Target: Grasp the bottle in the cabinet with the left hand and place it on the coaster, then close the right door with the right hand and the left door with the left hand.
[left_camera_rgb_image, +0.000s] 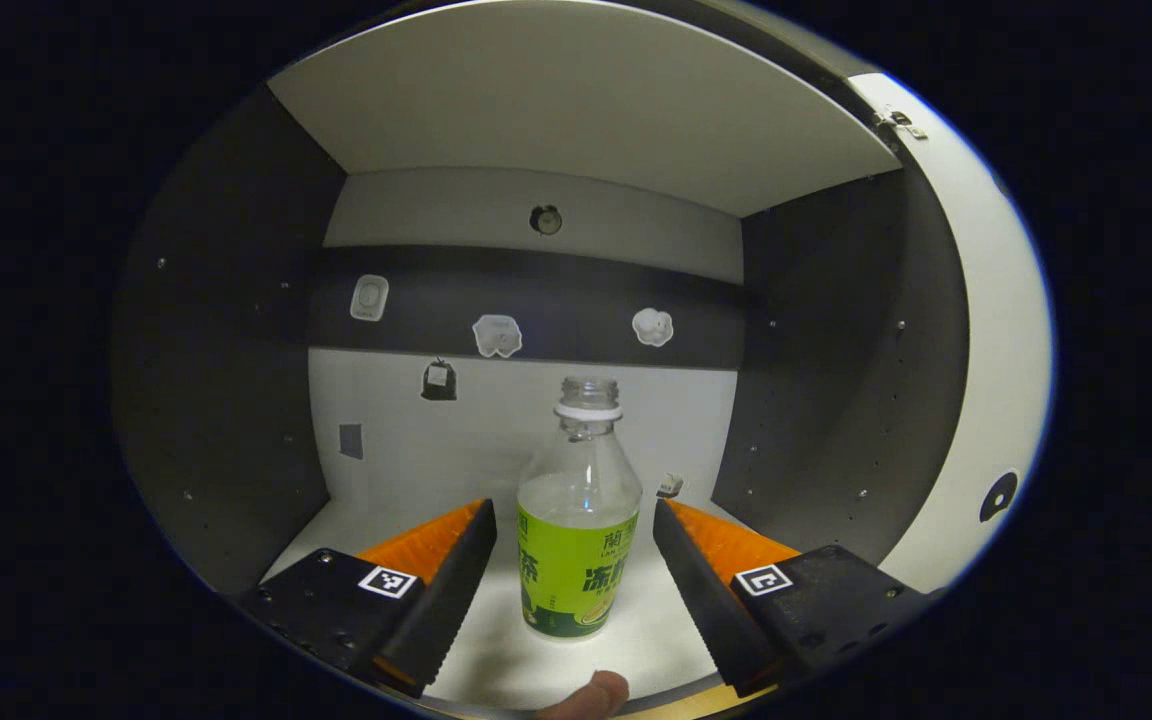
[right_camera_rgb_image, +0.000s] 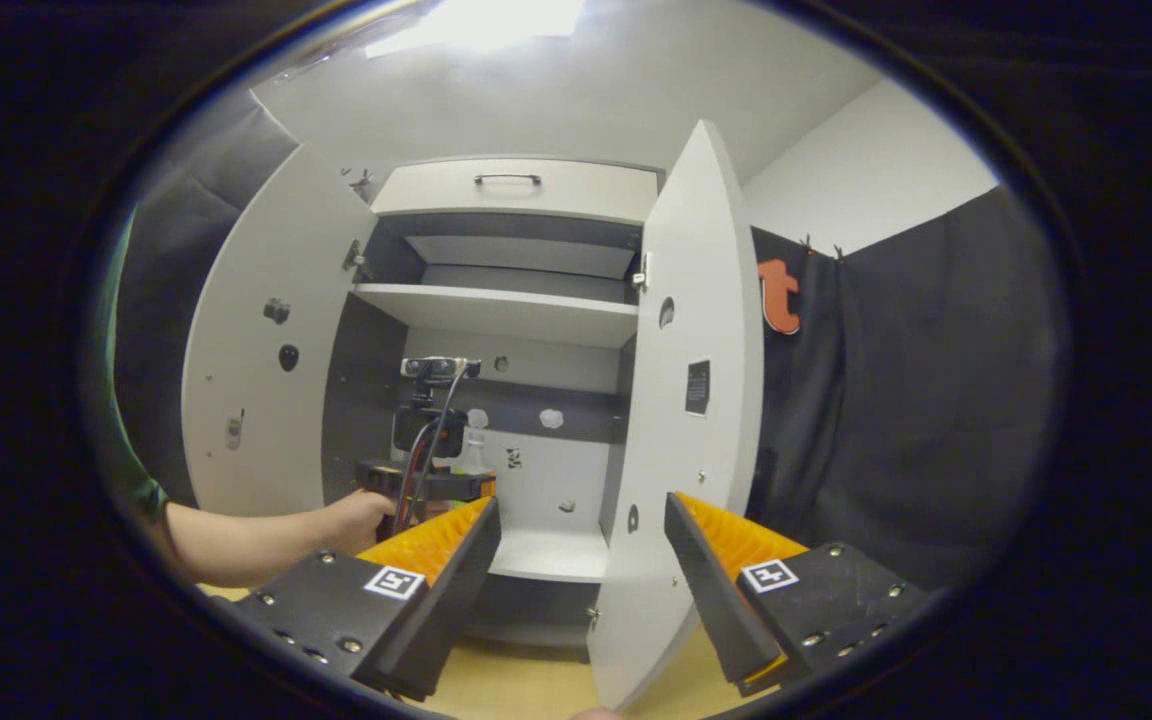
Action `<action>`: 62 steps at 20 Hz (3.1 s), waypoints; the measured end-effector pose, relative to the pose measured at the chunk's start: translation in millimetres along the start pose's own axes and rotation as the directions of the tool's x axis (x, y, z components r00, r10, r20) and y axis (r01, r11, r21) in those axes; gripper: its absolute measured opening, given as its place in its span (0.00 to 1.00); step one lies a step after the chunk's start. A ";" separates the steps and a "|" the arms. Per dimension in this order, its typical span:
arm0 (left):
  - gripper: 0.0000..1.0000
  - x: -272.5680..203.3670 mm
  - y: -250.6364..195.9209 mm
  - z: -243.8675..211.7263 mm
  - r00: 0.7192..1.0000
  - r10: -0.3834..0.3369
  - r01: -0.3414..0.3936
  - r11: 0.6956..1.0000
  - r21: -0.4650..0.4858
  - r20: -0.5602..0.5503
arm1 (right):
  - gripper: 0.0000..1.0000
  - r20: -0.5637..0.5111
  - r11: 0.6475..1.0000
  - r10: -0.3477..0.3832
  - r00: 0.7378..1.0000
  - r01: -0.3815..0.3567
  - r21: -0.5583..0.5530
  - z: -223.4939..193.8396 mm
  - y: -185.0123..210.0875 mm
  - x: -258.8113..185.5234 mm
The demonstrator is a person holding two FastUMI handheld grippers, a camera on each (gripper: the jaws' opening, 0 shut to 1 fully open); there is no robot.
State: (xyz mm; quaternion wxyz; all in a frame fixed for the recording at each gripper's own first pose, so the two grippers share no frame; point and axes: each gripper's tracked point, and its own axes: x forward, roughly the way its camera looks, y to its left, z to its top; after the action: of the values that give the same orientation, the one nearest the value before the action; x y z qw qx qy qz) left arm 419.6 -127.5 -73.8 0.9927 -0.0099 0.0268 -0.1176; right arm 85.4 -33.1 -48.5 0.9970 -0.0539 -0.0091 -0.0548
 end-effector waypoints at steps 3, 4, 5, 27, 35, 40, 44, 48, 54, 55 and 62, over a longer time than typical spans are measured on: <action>0.80 13.4 10.6 -7.0 0.999 0.033 -0.033 0.998 0.056 -0.007 | 0.99 -0.028 0.999 -0.030 0.999 0.031 0.017 -4.9 -13.0 -15.5; 0.80 16.2 7.6 -2.1 1.000 0.021 -0.022 0.999 0.035 0.006 | 0.99 -0.022 0.999 -0.031 0.999 0.031 0.010 -4.6 -15.6 -22.1; 0.78 11.0 4.7 -4.0 1.000 0.014 -0.014 1.000 0.001 -0.010 | 0.99 -0.016 0.999 -0.032 0.999 0.032 0.004 -4.2 -17.5 -28.9; 0.75 -305.4 -21.8 8.2 0.994 0.054 -0.047 0.997 -0.069 0.098 | 0.99 0.008 0.998 -0.009 1.000 0.008 0.058 -0.2 -65.7 -136.0; 0.77 -388.2 -40.6 -50.7 0.993 0.087 -0.085 0.996 -0.037 0.075 | 0.99 0.017 0.992 0.059 0.998 -0.061 0.111 -9.8 -63.8 -136.7; 0.77 -406.8 -48.5 -115.9 0.995 0.081 -0.083 0.996 0.035 0.055 | 0.99 -0.016 0.989 0.051 0.999 -0.049 0.137 -10.9 -62.6 -131.7; 0.77 -406.0 -69.5 -178.1 1.000 -0.001 0.001 1.000 0.012 -0.016 | 0.99 -0.042 0.988 0.038 0.998 -0.032 0.150 -4.2 -61.4 -125.3; 0.77 -405.1 -87.7 -229.1 0.996 -0.078 0.079 0.997 0.017 -0.050 | 0.99 -0.047 0.987 0.022 0.999 -0.015 0.157 -1.6 -59.2 -120.7; 0.77 -404.2 -96.5 -295.5 0.977 -0.172 0.180 0.982 0.050 -0.129 | 0.99 -0.111 0.968 0.002 0.994 0.025 0.249 -18.3 -35.5 -97.8; 0.78 -402.6 -94.3 -300.7 0.976 -0.175 0.182 0.982 0.045 -0.133 | 0.99 -0.115 0.967 -0.002 0.993 0.031 0.253 -18.6 -30.1 -92.7; 0.79 -376.6 -86.6 -338.7 0.958 -0.236 0.245 0.969 0.039 -0.161 | 0.99 -0.133 0.963 -0.010 0.991 0.045 0.265 -37.0 7.5 -56.1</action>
State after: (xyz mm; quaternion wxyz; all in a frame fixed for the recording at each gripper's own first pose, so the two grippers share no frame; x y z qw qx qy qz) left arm 15.0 -128.1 -390.5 0.9657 0.0251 0.0993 -0.2387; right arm 31.0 -23.6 -87.4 0.9928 0.0847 0.0481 -0.0703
